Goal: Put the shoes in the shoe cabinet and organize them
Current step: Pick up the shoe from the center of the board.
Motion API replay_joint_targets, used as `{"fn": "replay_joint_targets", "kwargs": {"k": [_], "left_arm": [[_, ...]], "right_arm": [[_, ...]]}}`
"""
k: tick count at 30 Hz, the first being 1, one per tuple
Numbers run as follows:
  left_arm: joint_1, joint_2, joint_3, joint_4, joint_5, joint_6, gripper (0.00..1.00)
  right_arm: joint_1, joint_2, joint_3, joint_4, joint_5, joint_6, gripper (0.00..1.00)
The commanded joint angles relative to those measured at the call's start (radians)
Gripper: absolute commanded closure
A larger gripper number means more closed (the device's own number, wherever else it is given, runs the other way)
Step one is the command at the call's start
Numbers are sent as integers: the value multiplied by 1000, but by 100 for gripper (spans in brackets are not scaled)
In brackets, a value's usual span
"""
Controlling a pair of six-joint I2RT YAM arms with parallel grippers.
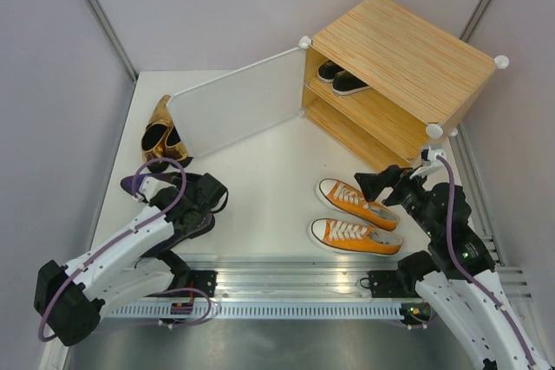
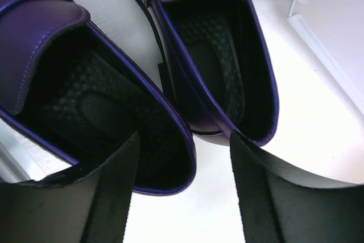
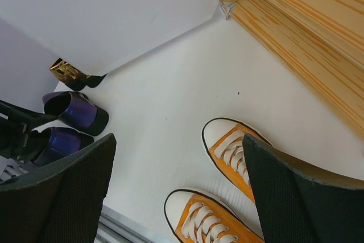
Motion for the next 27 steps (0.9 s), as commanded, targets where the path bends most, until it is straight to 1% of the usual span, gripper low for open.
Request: {"fn": "replay_joint_targets", "kwargs": {"k": [1,3,8,10,14,16,17,20,22,23,25,26,27], "left_arm": [[6,-1,-54,97,23,-4,34],[6,16,-74,111,40,-9,37],[6,62,-106,153,60,6,39],[6,68,-103,158,62,10,39],[6,65,-105,184,88,43,43],[6,57,-112,195,100,54,51],[6,54,-117,201,103,60,65],[6,37,-137,207,117,51,81],[5,11,-147,209,125,45,83],[6,-1,-152,209,129,37,88],[6,-22,-161,210,128,33,93],[6,-47,-163,210,125,33,98],[5,-58,-166,210,125,31,98]], "right_arm": [[10,-10,-8,34,16,-4,5],[11,-10,-8,34,19,-4,5],[13,-16,-11,34,29,-4,5],[14,-19,-13,33,29,-4,5],[13,-22,-11,33,30,-5,4],[14,-24,-14,34,33,-4,4],[14,-22,-13,34,33,-4,4],[14,-30,-13,31,33,-5,4],[14,-34,-13,31,36,-5,4],[14,-37,-13,28,38,-5,4],[16,-40,-11,28,39,-7,4],[17,-40,-10,26,39,-7,4],[17,-40,-8,26,39,-7,4]]}}
